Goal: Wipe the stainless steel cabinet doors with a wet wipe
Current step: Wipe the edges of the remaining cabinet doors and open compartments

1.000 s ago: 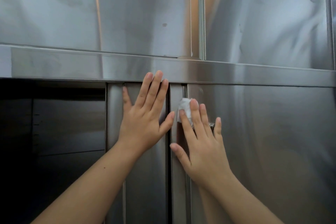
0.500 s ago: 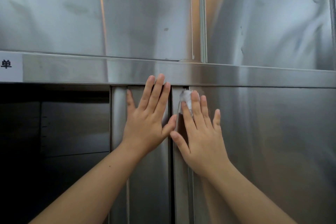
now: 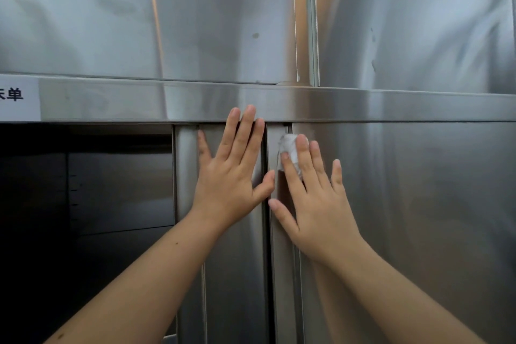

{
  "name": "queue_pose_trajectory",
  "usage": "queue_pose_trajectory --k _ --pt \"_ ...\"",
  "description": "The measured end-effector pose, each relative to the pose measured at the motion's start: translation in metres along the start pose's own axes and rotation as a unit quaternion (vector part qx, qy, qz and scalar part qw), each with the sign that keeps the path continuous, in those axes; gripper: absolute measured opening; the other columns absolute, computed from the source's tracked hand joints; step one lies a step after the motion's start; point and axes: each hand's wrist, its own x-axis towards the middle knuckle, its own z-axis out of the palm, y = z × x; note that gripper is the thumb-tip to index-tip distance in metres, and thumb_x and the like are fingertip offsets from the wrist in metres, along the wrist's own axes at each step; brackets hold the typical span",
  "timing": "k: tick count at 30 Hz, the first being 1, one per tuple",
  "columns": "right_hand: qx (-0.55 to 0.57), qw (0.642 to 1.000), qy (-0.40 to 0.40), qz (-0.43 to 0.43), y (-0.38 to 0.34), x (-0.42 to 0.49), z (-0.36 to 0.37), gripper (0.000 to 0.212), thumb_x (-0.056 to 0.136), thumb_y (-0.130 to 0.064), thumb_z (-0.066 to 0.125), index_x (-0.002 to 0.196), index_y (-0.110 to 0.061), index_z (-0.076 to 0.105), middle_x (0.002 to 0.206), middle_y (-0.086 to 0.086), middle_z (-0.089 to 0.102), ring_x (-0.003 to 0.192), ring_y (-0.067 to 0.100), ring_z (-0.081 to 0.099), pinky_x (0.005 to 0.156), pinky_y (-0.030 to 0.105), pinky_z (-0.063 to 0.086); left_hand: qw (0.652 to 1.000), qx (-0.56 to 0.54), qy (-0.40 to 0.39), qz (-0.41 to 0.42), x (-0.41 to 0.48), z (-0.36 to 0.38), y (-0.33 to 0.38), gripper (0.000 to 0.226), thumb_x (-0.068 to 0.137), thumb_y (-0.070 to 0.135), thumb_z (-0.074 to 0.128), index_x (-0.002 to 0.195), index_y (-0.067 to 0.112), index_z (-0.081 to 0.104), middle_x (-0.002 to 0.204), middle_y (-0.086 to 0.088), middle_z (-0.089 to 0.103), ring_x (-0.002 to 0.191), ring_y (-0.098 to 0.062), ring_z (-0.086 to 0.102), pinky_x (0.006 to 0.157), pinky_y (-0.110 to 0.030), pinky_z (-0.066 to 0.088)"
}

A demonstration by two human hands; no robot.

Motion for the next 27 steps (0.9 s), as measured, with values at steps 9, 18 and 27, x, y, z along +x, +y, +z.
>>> queue_pose_trajectory --k 9,18,27 --pt "-0.029 0.998 -0.045 -0.029 0.006 -0.013 -0.005 0.068 0.09 -0.052 0.012 0.148 -0.018 0.015 0.155 0.008 -0.007 0.143 0.026 -0.007 0.11 0.045 -0.01 0.996 -0.052 -0.068 0.023 -0.008 -0.006 0.004 0.069 0.088 0.046 0.029 0.144 0.01 0.009 0.151 -0.004 0.002 0.138 -0.005 -0.02 0.11 -0.055 -0.002" --pt "-0.015 0.998 -0.059 -0.025 -0.002 -0.033 0.003 0.071 0.091 -0.052 0.019 0.148 -0.012 0.009 0.154 0.015 -0.006 0.142 0.033 -0.008 0.11 0.045 -0.007 0.992 -0.1 -0.076 0.021 -0.025 -0.005 0.011 0.066 0.089 0.041 0.03 0.143 0.009 0.012 0.151 -0.005 0.008 0.14 -0.004 -0.009 0.111 -0.05 -0.004" --pt "-0.056 0.996 -0.061 -0.044 0.007 -0.023 -0.004 0.073 0.09 -0.056 0.019 0.148 -0.012 0.019 0.154 0.015 0.002 0.142 0.032 0.002 0.11 0.048 -0.001 0.991 -0.108 -0.083 0.019 -0.027 -0.006 0.013 0.067 0.087 0.04 0.031 0.143 0.007 0.014 0.151 -0.008 0.011 0.139 -0.017 0.011 0.11 -0.056 0.004"
